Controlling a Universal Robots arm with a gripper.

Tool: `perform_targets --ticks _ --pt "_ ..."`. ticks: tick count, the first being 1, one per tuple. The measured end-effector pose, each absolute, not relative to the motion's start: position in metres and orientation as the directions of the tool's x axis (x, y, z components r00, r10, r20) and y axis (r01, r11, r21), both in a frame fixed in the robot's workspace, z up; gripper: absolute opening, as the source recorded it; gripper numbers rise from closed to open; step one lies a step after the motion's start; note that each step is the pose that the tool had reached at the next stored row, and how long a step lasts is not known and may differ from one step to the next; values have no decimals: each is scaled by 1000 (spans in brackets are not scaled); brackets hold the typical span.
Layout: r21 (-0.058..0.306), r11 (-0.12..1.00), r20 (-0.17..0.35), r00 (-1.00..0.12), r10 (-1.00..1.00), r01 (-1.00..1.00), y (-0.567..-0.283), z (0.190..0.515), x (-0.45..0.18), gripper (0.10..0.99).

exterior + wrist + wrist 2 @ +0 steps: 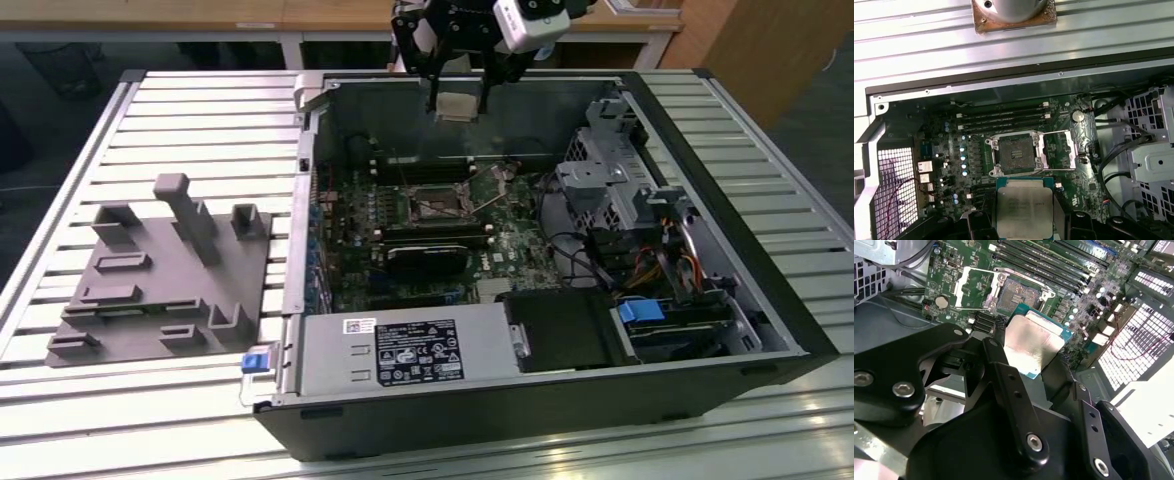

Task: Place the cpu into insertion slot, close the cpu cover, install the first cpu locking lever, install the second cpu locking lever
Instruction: 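Place the cpu into insertion slot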

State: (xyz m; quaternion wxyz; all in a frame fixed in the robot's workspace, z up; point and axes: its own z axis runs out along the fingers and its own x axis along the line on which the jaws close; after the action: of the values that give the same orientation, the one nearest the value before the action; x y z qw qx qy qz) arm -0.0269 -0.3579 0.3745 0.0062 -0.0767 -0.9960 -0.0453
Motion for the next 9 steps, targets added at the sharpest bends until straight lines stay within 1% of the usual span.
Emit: perform_targets --ticks 9 --pt "89 982 19 -986 165 166 -358 374 -27 541"
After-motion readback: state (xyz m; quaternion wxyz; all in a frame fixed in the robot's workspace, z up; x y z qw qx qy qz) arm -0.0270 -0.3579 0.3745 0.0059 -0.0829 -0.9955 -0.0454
